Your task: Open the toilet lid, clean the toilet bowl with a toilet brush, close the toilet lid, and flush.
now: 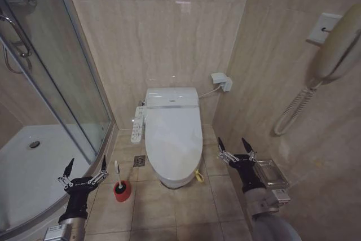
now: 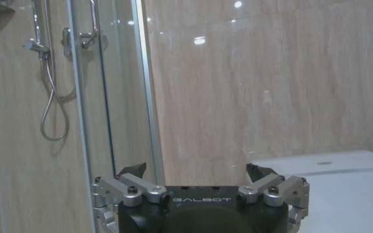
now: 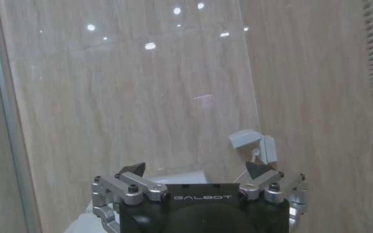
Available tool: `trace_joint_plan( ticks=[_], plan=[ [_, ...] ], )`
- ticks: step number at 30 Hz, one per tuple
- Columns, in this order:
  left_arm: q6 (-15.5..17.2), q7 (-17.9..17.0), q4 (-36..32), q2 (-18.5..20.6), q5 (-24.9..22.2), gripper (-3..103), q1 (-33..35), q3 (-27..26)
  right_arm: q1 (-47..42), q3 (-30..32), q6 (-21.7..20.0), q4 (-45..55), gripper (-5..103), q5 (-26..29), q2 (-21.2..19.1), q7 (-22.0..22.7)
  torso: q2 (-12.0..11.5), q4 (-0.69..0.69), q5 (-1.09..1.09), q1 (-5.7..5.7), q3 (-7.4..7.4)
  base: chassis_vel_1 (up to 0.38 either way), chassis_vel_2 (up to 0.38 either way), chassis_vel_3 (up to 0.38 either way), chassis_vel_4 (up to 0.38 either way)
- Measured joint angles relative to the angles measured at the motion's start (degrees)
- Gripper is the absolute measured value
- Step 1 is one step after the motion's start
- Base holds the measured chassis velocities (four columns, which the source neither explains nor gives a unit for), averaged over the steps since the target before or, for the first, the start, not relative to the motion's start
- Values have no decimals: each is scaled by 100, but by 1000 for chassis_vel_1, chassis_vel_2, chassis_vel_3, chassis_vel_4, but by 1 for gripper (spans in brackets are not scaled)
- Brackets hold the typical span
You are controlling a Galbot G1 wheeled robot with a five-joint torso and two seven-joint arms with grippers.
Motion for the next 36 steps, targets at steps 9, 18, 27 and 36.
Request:
trace_joint_plan(
  ticks=[9, 18, 27, 36],
  plan=[
    [0, 0, 0, 0, 0, 100, 1, 0, 142, -11, -9, -309, 100, -57, -132, -63, 0, -1, 1, -5, -1, -17, 28, 18, -18],
    [0, 0, 0, 0, 0, 100, 1, 0, 316, -191, -193, -821, 100, -375, -524, -78, 1, 0, 1, -5, -2, 0, 0, 0, 0],
    [0, 0, 0, 0, 0, 100, 1, 0, 513, -427, -296, -1546, 100, -514, -872, -45, 1, -1, 1, -4, -1, 0, 0, 0, 0],
    [0, 0, 0, 0, 0, 100, 1, 0, 833, -814, -191, -2574, 100, -724, -1209, 43, 0, 0, 1, -4, -1, 0, 0, 0, 0]
  ],
)
